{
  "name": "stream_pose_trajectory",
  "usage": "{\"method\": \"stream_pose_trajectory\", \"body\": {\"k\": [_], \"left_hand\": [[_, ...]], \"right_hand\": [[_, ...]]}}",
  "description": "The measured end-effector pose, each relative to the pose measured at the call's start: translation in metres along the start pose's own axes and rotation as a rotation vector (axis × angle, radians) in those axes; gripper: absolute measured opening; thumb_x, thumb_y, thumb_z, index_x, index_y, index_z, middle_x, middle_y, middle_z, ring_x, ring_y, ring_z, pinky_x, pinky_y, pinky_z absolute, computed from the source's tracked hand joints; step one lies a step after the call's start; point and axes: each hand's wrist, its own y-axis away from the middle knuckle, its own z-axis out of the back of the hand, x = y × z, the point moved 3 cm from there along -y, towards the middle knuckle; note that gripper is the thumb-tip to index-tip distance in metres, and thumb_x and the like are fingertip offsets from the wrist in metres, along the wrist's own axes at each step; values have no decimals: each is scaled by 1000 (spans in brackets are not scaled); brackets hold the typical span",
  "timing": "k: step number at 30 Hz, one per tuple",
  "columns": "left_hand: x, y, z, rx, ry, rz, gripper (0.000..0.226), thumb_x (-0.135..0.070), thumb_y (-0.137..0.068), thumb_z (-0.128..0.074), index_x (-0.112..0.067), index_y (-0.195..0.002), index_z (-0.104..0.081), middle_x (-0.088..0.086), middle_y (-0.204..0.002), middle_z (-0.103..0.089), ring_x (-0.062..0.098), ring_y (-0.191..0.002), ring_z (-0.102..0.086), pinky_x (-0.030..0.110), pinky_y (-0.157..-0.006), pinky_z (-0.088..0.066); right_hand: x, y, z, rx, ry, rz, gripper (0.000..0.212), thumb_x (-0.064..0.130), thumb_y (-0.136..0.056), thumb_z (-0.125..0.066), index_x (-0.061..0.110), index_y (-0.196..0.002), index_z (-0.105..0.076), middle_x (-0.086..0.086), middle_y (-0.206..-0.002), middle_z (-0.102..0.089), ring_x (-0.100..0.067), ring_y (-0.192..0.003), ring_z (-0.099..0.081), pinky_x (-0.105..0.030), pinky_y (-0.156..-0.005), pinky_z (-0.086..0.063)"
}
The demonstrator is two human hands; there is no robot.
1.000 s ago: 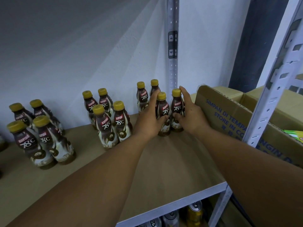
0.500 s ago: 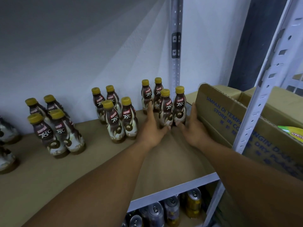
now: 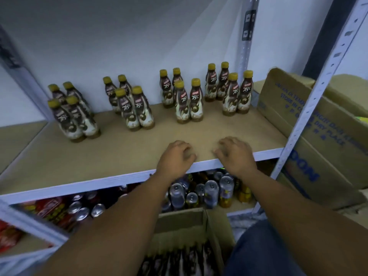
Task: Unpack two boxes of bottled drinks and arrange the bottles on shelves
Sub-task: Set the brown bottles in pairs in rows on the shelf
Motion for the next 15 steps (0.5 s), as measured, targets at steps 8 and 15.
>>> {"method": "stream_pose_trajectory", "body": {"k": [8,15], "left_hand": [[62,141,10,-258,-243,-177,48,-38,-98,-64,-4,-132,-62,17,-132,-60,35,-124,-53,48,-107,-44],[131,228,-37,15,-32,260,55,-40,-97,-64,-18,-146,-52,10,-138,-60,31,-125,-55,45,-98,-51]], "right_hand": [[85,83,-49,23,91,219,56,45,-97,-61,11,-141,-54,-17,-153,-42,-39,-146,-33,-55,-117,-34],[83,160,-143,409,-4,7,66,52,-100,-56,22,-155,-37,-8,-157,-39,-34,-135,-46,-49,-101,-50]]}}
